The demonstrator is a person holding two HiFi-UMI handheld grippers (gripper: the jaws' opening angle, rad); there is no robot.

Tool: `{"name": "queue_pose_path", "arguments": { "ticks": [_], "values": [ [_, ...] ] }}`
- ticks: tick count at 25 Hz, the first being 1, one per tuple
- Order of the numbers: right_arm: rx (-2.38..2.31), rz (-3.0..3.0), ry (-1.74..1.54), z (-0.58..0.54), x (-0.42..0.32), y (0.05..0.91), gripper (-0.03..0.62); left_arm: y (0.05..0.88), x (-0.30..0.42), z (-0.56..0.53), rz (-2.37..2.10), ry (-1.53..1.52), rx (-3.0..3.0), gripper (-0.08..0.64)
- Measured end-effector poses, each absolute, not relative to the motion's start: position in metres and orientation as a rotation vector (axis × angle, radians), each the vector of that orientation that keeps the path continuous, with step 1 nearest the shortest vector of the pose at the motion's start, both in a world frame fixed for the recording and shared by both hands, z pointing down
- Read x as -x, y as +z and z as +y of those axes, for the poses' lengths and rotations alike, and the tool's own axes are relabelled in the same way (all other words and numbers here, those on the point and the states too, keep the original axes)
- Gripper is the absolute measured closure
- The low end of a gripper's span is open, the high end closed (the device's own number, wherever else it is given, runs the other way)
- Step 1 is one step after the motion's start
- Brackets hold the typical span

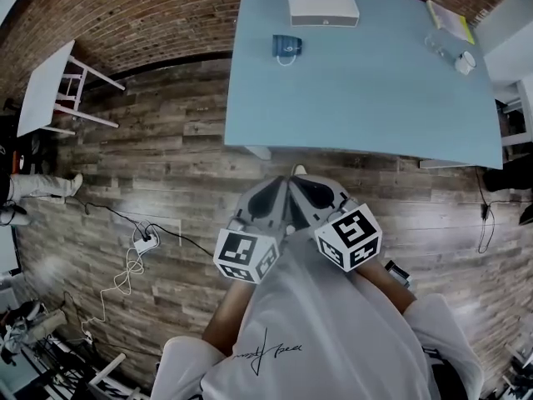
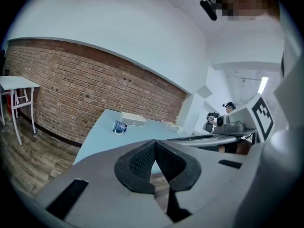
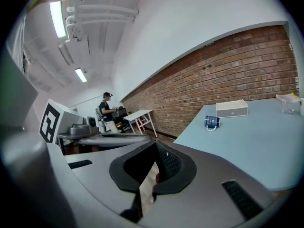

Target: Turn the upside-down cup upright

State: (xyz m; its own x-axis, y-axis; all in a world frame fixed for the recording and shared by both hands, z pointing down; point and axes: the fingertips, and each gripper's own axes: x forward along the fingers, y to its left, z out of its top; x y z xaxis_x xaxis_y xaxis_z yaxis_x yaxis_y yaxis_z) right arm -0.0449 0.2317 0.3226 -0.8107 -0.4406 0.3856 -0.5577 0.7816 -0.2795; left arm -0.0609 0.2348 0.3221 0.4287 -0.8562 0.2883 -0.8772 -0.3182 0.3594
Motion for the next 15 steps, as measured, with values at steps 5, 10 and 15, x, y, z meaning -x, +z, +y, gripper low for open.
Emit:
{"name": "queue_pose_path", "arguments": {
  "ticks": [5, 10, 15],
  "values": [
    [-0.75, -2.673, 0.569, 0.191, 0.056, 0.323, 0.571, 0.323, 0.072, 0.194, -1.472, 0.074, -2.209, 0.551],
    [-0.745, -2.663, 0.586, 0.153, 0.059, 0.326, 0.572, 0.325, 0.075, 0.156, -1.462, 0.078, -2.2, 0.552],
    [-0.741, -2.669, 0.592, 0.115, 0.059, 0.326, 0.572, 0.326, 0.075, 0.118, -1.455, 0.087, -2.208, 0.551]
  ]
}}
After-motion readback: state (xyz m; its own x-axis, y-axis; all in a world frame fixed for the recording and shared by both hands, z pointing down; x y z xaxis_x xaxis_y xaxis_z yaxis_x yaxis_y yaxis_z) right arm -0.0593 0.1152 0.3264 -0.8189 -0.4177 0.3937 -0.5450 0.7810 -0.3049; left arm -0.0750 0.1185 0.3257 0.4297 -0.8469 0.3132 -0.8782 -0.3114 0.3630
